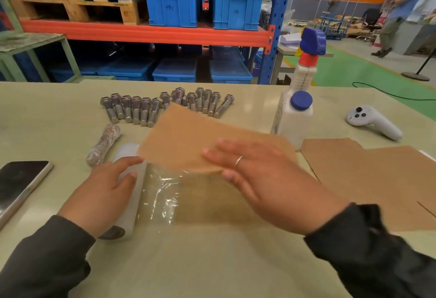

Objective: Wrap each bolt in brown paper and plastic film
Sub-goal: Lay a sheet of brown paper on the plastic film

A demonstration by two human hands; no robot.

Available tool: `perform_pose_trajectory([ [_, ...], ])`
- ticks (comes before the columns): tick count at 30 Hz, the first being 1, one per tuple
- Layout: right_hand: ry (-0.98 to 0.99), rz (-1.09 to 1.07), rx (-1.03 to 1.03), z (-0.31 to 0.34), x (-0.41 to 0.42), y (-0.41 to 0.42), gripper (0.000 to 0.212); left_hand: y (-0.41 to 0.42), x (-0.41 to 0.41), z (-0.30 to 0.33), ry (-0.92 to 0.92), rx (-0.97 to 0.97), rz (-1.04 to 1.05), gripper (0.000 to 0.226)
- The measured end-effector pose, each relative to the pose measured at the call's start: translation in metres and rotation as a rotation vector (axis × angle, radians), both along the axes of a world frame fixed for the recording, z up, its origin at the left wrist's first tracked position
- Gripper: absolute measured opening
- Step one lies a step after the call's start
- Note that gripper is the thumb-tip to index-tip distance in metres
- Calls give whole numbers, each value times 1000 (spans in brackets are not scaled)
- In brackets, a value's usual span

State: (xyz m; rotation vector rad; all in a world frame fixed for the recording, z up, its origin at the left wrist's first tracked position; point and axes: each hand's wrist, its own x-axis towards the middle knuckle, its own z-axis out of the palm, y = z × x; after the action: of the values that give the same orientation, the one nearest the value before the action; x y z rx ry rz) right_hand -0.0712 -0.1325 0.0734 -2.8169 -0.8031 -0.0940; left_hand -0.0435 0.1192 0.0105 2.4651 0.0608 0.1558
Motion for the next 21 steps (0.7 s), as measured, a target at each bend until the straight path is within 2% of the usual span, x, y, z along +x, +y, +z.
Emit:
perform_pose_trajectory([
  [2, 55, 10, -135, -23, 10, 6, 45, 1, 1, 0, 13, 6, -10, 36],
  [5, 125, -15, -228, -49, 18, 7, 45, 1, 0, -1, 11, 8, 3, 36],
  [15, 253, 91, -242, -62, 8, 2, 45, -1, 1, 0, 57, 75, 0, 37],
  [21, 318, 84, -173, -69, 0, -2, 52, 1, 1, 3, 79, 96, -16, 38],
])
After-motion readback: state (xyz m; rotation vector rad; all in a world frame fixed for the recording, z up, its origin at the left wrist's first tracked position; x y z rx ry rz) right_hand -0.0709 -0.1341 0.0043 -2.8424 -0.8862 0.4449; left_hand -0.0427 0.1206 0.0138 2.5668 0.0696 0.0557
